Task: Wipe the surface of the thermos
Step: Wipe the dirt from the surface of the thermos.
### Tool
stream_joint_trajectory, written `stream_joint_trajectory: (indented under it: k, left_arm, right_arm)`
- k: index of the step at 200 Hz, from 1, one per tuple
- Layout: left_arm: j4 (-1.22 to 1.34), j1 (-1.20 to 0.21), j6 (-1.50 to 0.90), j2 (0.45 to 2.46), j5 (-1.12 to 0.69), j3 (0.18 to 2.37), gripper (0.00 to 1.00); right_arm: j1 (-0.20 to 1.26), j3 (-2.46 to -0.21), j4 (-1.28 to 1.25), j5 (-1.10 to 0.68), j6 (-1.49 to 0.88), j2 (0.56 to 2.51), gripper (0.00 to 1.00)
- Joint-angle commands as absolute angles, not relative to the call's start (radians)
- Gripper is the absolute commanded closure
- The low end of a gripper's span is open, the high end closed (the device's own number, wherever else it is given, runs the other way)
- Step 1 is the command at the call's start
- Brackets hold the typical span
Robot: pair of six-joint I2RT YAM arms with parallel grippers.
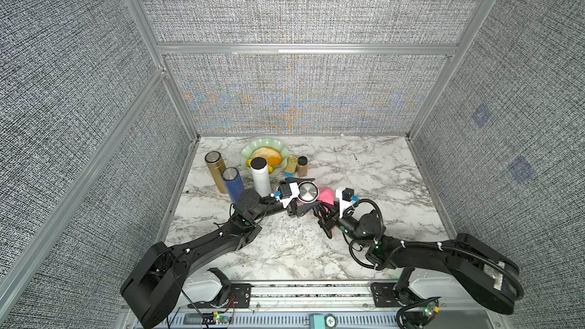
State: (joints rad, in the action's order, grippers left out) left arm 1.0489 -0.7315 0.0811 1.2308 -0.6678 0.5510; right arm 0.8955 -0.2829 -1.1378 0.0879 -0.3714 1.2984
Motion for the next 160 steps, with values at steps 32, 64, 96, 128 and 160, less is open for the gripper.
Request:
stream_joint_trajectory:
  k: [32,64,96,128,160]
  left_arm:
    - [1.198,-0.732,0.127,1.209,-0.720,0.527,1.00]
    - [1.258,-0.732,0.155,1.220,-0.767,0.506,1.00]
    - [1.302,-0.732,0.146,1.227,-0.779,0.484,1.00]
    - [1.315,-0.732,0.172,1.233,-0.806,0.479,1.00]
    - [1.248,-0.732,0.233,1.240,-0.797,0.497,1.00]
  right_arm:
    - [0.889,-0.404,-1.036,0.023,-0.316,1.089,1.00]
    - [0.890,-0.356,-1.105,0.013,-0.365,1.143,1.00]
    - [0.876,-0.262,-1.374,0.020,-0.418,1.337,1.00]
    - [0.864,-0.348,-1.218,-0.028,-0.382,1.233,1.00]
    - [0.864,-0.437,-1.055,-0.070,-0.376,1.158,1.00]
